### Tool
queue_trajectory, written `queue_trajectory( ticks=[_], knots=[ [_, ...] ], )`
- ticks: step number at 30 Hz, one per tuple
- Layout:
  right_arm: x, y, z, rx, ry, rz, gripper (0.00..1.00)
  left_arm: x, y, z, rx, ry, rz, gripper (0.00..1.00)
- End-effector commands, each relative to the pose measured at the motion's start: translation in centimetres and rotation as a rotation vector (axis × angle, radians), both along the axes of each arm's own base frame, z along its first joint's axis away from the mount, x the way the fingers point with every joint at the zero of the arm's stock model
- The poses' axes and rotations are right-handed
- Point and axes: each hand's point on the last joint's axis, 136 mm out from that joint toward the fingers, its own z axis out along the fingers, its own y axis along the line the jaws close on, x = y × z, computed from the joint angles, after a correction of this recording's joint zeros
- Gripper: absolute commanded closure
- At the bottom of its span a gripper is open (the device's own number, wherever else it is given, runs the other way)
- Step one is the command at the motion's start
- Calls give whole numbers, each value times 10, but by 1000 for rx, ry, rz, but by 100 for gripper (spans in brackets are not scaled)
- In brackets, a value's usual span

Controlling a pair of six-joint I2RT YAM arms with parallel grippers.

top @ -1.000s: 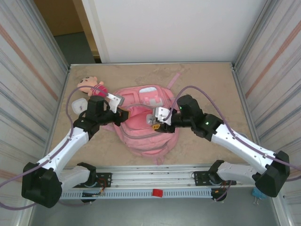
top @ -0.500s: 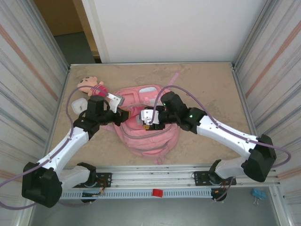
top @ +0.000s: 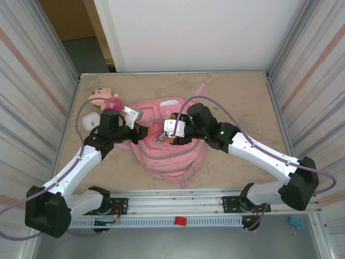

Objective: Pack the student bag

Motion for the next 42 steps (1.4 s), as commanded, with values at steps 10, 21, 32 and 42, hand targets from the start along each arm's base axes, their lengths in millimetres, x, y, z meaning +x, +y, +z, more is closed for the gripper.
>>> queue_trajectory(
  ticks=[10, 21, 32, 42],
  knots=[
    [48, 15, -12, 67, 68, -132, 72, -5, -9, 39, -13, -118, -41, 79],
    [16, 27, 9, 153, 123, 65, 99, -8, -22, 40, 195, -241, -110, 22],
    [9, 15, 31, 241, 161, 87, 96, 18, -33, 25, 303, -241, -161, 50],
    [13, 4, 35, 319, 279, 34, 93, -8, -47, 46, 160, -342, -259, 40]
  ],
)
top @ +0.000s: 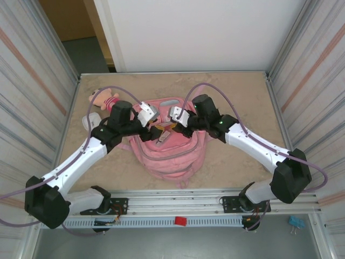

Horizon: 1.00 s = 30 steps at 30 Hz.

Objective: Pack the student bag

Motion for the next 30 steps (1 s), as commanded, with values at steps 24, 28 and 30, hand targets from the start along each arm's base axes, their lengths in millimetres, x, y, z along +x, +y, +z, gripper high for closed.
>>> queue_trajectory(
  ticks=[24, 28, 30],
  knots=[
    [-31, -36, 30, 619, 880, -884, 49, 27, 10, 37, -225, 53, 252, 99],
    [-40, -25, 7, 747, 1073, -974, 50, 27, 9, 44, -305, 98, 285, 100],
    [-40, -12, 0, 739, 1141, -983, 49, 26, 8, 48, -348, 119, 289, 100]
  ],
)
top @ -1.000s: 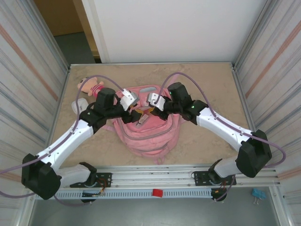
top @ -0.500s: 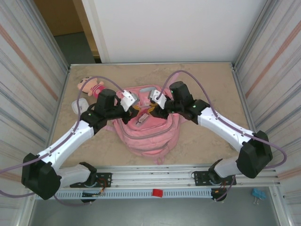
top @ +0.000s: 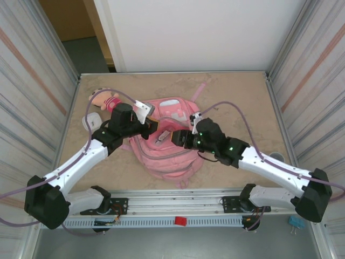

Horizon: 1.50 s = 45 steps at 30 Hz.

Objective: Pack the student bag

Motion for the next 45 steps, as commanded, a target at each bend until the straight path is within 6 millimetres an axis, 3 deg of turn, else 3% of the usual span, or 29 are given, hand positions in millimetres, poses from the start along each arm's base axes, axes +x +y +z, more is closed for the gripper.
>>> queue_trajectory(
  ticks=[1, 7, 13, 23, 30, 35, 39, 45],
  knots=[
    [15, 13, 6, 182, 171, -189, 48, 6, -1, 57, -207, -79, 63, 100],
    [22, 33, -12, 221, 277, -252, 46, -3, -5, 60, -267, -66, 65, 100],
    [32, 42, -29, 255, 341, -317, 54, -9, -7, 65, -300, -60, 64, 100],
    [27, 59, -61, 261, 445, -376, 61, -13, -10, 68, -325, -61, 61, 100],
    [55, 75, -58, 316, 391, -425, 81, -15, -12, 71, -349, -62, 57, 100],
    [74, 87, -50, 332, 336, -407, 82, -16, -9, 68, -341, -59, 69, 100],
    [68, 78, -33, 298, 255, -355, 72, -12, 2, 57, -266, -80, 122, 100],
    [38, 54, -4, 218, 106, -199, 53, -7, 8, 36, -141, -96, 133, 98]
  ],
)
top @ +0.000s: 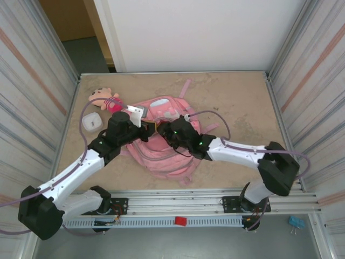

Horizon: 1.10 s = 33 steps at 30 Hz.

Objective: Pack the student bag

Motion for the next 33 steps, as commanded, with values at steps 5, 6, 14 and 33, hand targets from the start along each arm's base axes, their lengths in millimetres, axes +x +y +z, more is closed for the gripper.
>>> queue_trajectory(
  ticks=[5, 6, 14, 33],
  knots=[
    [-29, -21, 67, 18, -271, 168, 32, 1, -11, 18, 51, -143, -96, 93],
    [-28, -25, 73, 31, -282, 160, 21, -2, -14, 15, 66, -155, -132, 91],
    [1, -37, 56, 201, -72, 124, 8, -21, -15, 8, 130, -133, -270, 38],
    [-32, -45, 85, -338, -728, 683, 16, -83, 106, -81, 771, -61, -496, 20]
  ],
)
